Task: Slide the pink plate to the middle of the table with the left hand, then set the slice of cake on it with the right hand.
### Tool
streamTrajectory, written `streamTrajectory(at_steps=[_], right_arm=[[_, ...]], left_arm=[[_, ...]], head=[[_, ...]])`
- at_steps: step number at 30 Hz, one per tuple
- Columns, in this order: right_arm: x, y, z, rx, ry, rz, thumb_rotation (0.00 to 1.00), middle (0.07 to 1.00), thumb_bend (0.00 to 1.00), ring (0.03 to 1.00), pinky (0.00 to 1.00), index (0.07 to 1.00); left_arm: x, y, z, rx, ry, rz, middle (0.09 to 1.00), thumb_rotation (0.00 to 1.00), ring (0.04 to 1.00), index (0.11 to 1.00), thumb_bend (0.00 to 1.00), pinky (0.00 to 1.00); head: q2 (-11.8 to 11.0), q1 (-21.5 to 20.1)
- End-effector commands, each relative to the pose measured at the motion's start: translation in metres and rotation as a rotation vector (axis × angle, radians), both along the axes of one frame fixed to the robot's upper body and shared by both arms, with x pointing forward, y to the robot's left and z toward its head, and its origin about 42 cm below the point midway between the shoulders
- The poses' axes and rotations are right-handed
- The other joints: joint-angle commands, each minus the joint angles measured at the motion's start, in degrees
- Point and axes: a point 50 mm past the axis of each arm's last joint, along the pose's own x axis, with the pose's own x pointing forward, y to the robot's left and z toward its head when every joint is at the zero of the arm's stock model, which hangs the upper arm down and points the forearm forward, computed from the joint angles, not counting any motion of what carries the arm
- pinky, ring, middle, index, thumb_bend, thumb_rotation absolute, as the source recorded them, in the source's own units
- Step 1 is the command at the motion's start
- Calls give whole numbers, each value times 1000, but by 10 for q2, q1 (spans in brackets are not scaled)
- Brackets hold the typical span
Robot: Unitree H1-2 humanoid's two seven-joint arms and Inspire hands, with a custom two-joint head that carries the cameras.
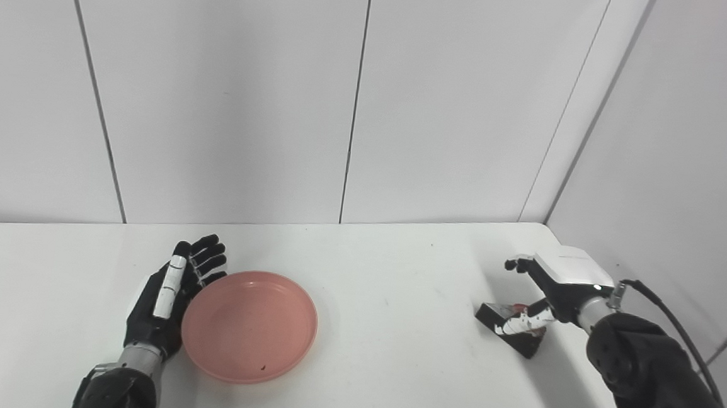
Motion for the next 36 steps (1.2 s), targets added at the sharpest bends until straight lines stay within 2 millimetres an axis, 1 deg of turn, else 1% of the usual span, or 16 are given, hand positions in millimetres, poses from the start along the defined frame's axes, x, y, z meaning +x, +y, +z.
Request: streamTrajectory(at_steps=[1,11,15,16,18,22,26,32,36], right_arm=[[3,-7,31,-68,-83,12,487,816,1000,804,718,799],[9,-8,29,-97,-59,25,523,827,1000,821,732,799],[12,-7,28,-107,-63,22,514,827,1000,818,729,799],[13,-8,27,-109,-65,18,493,825,1000,812,722,797],[16,-10,24,-115,-63,-4,474,825,1000,812,722,795],[26,-18,9,-123,-7,-55,516,845,1000,831,729,809],[28,-22,0,-105,5,-77,520,845,1000,833,727,805],[28,-25,-9,-95,13,-73,502,840,1000,831,707,798],[28,-26,-11,-92,25,-76,483,845,1000,843,717,799]], left_arm=[[-13,1,-26,15,74,1,802,836,822,729,745,748],[-13,3,-26,12,83,4,798,834,821,727,738,747],[-13,4,-26,12,85,3,797,835,821,732,744,749],[-13,5,-27,12,84,2,797,834,823,733,743,748],[-13,5,-27,12,82,1,798,836,824,735,738,747],[-14,5,-27,9,83,0,804,838,828,736,730,746],[-13,5,-28,9,89,-1,802,833,828,735,728,743],[-13,7,-30,12,90,-3,798,838,821,732,739,739],[-13,7,-30,11,94,-2,798,839,823,732,746,736]], head=[[1,0],[3,-2],[0,-3],[0,-3],[0,-3],[1,-1],[2,-2],[-1,-3],[-1,-3]])
